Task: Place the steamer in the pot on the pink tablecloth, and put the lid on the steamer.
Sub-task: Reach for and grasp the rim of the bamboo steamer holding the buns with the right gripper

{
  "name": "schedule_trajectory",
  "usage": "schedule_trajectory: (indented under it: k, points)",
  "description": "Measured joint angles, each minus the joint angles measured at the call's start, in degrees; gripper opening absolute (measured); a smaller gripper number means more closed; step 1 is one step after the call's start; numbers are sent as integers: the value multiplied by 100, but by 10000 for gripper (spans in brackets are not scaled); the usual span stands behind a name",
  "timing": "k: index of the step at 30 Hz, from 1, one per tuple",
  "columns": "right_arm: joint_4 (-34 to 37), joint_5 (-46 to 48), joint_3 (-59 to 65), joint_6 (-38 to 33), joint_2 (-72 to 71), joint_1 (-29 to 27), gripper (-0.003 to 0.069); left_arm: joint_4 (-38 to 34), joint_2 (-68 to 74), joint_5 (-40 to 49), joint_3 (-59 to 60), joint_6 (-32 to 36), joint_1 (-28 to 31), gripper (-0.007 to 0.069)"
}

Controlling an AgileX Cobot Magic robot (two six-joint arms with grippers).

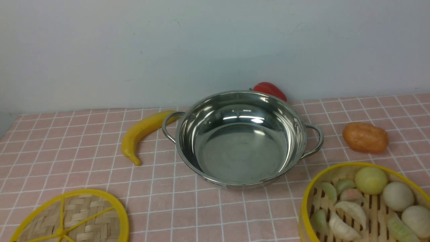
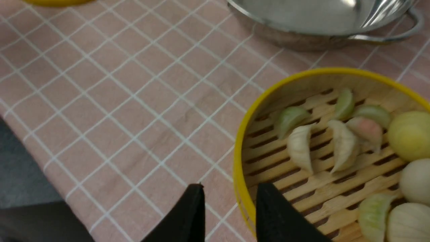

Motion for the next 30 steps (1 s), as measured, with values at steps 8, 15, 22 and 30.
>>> schedule_trajectory:
  k: [8, 15, 22, 30]
  points:
    - [-764, -106, -7, 498, 1664, 1602, 239, 0, 0, 0, 0, 0, 0, 243]
    - [-1739, -1177, -29, 1657, 2824, 2528, 239, 0, 0, 0, 0, 0, 0, 243]
    - [-2279, -1740, -245, 2006, 3906, 2865, 269, 0, 0, 0, 0, 0, 0, 243]
    - [-2520, -1897, -511, 2079, 4703, 2878, 325, 0, 0, 0, 0, 0, 0, 243]
